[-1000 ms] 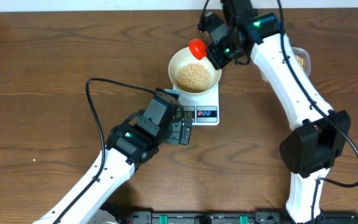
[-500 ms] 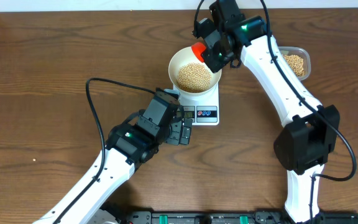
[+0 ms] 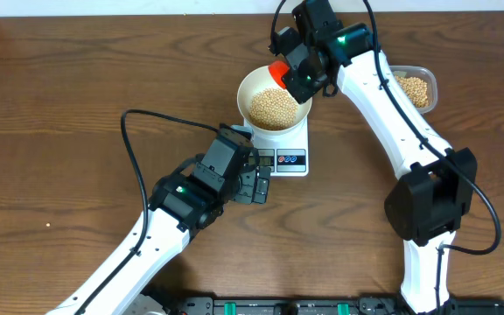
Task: Scoop item into bowl and weigh 50g on scale
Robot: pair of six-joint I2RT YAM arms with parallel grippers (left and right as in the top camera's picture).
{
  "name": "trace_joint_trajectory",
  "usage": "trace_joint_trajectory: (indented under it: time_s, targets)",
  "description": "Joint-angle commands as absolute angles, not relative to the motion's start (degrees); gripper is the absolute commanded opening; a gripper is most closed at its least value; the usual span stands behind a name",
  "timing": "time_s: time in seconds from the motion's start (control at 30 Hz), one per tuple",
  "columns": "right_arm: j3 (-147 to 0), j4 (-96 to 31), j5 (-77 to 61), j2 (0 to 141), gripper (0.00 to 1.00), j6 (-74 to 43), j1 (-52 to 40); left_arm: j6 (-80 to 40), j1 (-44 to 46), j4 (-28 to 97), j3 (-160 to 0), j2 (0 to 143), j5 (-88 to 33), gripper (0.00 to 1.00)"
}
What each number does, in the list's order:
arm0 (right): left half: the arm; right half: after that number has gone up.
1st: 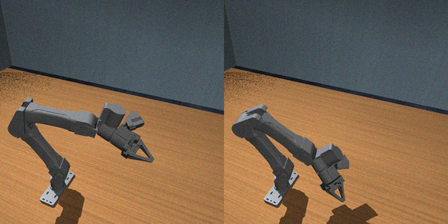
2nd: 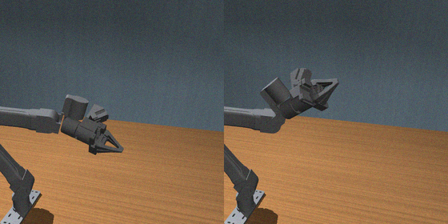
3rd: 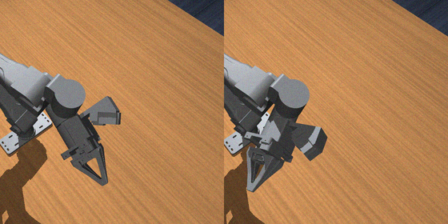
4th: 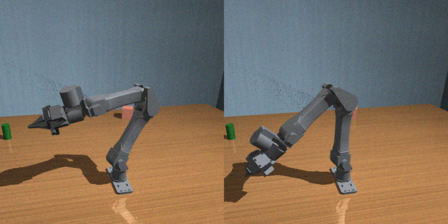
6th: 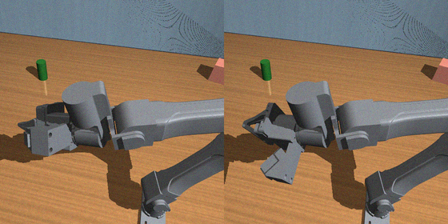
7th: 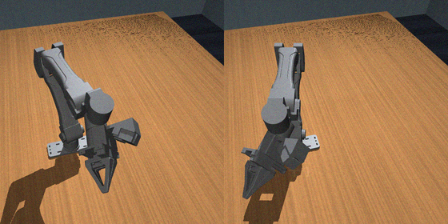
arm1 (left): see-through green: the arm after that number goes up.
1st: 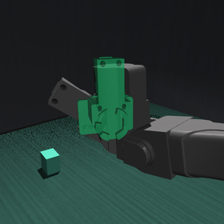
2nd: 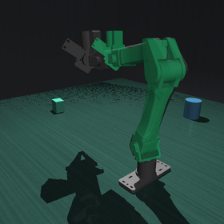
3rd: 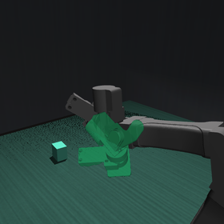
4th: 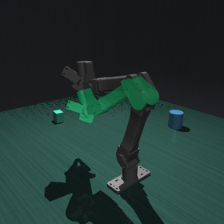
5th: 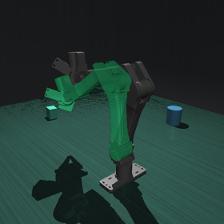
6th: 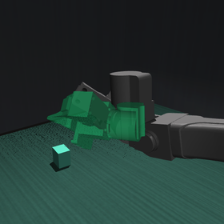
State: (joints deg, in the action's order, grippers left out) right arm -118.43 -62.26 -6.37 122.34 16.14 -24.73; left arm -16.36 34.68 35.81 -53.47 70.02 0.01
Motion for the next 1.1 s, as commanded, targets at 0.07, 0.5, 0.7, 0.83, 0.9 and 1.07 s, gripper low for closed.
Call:
trace_joint_trajectory:
  time_s: [0.07,0.5,0.7,0.83,0.9,1.07]
  targets:
    - [-118.3,-62.2,-5.9,123.4,0.01,18.2,-25.2,-16.4,34.7,36.0,-53.0,70.0,0.7,0.98]
    - [-118.2,-62.1,-5.9,126.3,0.01,18.3,-25.3,-16.4,34.7,36.0,-53.0,70.0,0.7,0.98]
    - [-118.1,-61.9,-6.0,126.4,0.01,18.3,-25.3,-16.4,34.7,36.0,-53.0,70.0,0.7,0.98]
    - [-117.9,-61.9,-7.4,126.5,0.01,18.3,-25.3,-16.4,34.7,36.0,-53.0,70.0,0.7,0.98]
    - [-117.7,-61.9,-8.5,126.5,0.01,18.3,-25.4,-16.4,34.7,36.0,-53.0,70.0,0.7,0.99]
    - [-117.4,-62.2,-9.6,126.5,0.01,18.2,-26.3,-16.4,34.7,36.0,-53.0,70.0,0.7,0.98]
